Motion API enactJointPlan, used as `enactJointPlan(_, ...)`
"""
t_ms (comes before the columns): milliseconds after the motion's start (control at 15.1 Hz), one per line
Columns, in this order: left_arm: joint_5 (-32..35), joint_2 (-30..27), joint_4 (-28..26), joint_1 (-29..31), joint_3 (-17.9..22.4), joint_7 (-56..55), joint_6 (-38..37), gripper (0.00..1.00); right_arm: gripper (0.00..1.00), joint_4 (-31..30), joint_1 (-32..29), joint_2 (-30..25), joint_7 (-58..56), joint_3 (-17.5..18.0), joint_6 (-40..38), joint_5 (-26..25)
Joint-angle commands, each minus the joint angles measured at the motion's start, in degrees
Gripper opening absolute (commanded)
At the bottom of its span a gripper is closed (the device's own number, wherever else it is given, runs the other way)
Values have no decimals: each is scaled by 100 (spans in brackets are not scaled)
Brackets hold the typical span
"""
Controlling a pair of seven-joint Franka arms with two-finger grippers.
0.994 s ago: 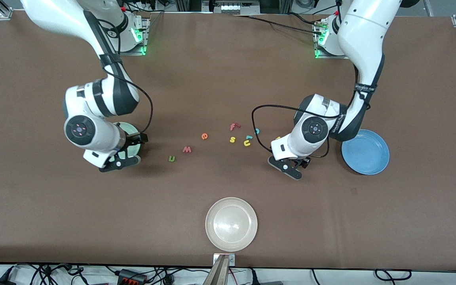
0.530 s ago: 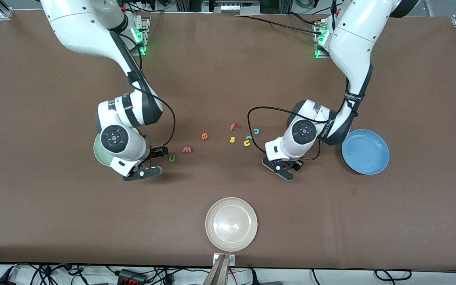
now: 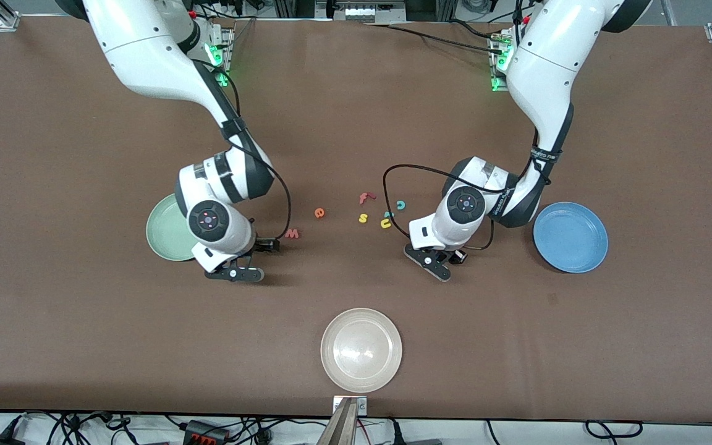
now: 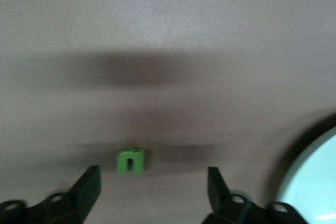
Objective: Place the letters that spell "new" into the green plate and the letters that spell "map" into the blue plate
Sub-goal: 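Grasp green n with the right gripper while the left gripper grasps blue m, then release green n on the green plate while the left gripper releases blue m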
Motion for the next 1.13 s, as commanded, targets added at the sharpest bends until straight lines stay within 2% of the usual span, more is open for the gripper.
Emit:
enactJointPlan(0, 121, -34, 85, 5, 73, 38, -77, 7, 83, 229, 102, 230, 468, -30, -2, 61)
enactJointPlan(199, 121, -517, 156, 224, 134, 274, -918, 6, 76, 229, 102, 265, 477, -30, -2, 70)
enactJointPlan(398, 147, -983, 129, 829, 143, 652, -2052, 7, 69, 221, 102, 326, 477, -30, 164, 79)
enactJointPlan(530, 148, -1168, 68, 1225, 143, 889, -2615, 7, 68, 229, 110, 406, 477, -30, 279, 79)
enactJointPlan(663, 148, -1230, -19, 1647, 134, 1266, -2933, 7, 66, 221, 111, 476, 469, -30, 402, 79)
enactJointPlan(795, 148, -1239, -291, 2165, 91, 1339, -2812, 7, 62, 229, 145, 511, 469, -30, 411, 79)
enactJointPlan(928, 148, -1239, -686, 2334, 99, 1348, -2400, 7, 45, 238, 146, 503, 390, -30, 411, 79)
enactJointPlan(1061, 148, -1213, -994, 2466, 108, 1365, -2014, 9, 23, 229, 146, 459, 381, -13, 394, 96)
